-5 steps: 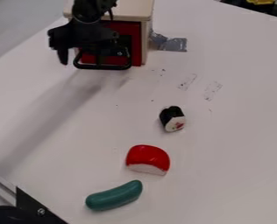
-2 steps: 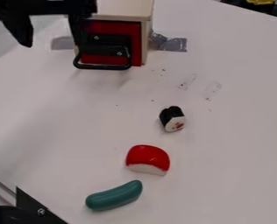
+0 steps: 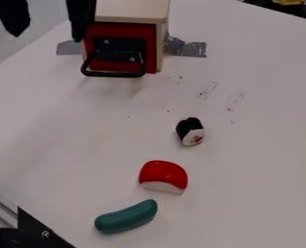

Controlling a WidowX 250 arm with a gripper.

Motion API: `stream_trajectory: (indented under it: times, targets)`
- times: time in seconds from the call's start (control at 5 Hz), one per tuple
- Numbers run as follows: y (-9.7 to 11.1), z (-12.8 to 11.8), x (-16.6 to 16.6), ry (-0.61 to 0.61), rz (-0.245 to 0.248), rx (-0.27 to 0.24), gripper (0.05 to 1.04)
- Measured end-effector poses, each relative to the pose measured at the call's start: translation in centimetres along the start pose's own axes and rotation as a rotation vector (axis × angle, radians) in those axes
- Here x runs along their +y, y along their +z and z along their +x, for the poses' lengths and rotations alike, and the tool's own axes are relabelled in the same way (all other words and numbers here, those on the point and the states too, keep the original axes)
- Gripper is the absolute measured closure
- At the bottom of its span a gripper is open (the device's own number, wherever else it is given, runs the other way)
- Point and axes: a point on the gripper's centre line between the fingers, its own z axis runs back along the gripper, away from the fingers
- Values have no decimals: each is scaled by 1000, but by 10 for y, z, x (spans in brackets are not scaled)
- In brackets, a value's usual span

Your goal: Closed the drawer

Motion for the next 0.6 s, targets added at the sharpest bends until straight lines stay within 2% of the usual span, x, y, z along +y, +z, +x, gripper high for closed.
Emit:
stream_trajectory:
  times: [0.2, 0.6]
  targets:
    - [-3, 5, 7, -18, 46, 18, 85]
    - [-3, 6, 7, -21, 48, 15, 85]
